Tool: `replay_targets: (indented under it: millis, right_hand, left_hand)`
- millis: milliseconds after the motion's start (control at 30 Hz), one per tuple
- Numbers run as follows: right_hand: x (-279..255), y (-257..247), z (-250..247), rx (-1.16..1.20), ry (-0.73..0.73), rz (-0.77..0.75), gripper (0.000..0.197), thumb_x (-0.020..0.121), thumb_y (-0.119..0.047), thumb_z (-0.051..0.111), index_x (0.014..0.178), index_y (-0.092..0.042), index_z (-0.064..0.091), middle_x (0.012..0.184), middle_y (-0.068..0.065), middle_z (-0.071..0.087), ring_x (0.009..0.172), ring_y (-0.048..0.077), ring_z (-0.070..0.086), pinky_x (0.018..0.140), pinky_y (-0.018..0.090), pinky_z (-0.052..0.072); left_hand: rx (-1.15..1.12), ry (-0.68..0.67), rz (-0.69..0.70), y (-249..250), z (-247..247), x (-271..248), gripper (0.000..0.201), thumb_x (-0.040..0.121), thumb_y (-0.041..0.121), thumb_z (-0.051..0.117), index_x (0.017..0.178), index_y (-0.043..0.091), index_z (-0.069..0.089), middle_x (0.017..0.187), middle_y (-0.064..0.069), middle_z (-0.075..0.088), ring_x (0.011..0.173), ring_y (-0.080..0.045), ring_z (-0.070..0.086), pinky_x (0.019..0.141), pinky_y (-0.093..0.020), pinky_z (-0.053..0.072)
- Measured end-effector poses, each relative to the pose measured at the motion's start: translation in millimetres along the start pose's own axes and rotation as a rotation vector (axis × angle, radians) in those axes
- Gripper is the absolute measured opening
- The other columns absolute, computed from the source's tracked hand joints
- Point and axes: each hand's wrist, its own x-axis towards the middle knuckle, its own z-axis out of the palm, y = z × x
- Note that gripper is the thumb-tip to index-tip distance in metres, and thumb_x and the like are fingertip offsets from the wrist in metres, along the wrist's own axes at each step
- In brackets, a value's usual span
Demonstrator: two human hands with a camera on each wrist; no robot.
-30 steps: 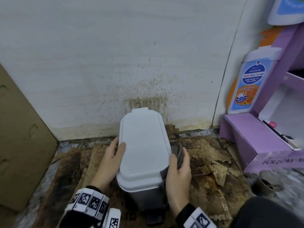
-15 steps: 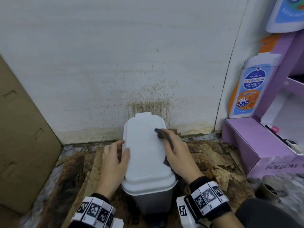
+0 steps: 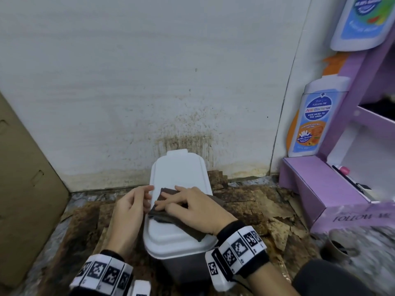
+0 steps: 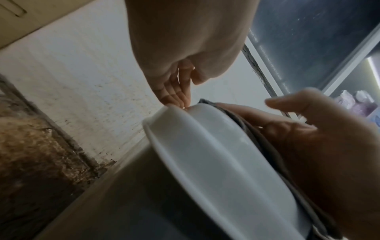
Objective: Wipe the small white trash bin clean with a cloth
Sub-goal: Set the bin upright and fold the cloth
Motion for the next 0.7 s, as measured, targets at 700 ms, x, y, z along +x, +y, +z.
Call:
replay_targets:
  millis: [700]
  right_hand:
    - [-58, 33, 9, 0.003, 0.615, 0.447, 0.036, 0.085, -0.054, 0.075, 0.112, -0.033, 0.061, 0.11, -0.015, 0.064, 0.101, -0.001, 0.06, 0.083, 0.022, 0.055]
  left_hand:
    - [0.516, -0.186, 0.29, 18, 18, -13, 0.015, 0.104, 0.022, 0.052, 0.092, 0.019, 0.043, 0.091, 0.005, 0.045, 0.09, -0.013, 0.038, 0.077, -0.012, 0.034]
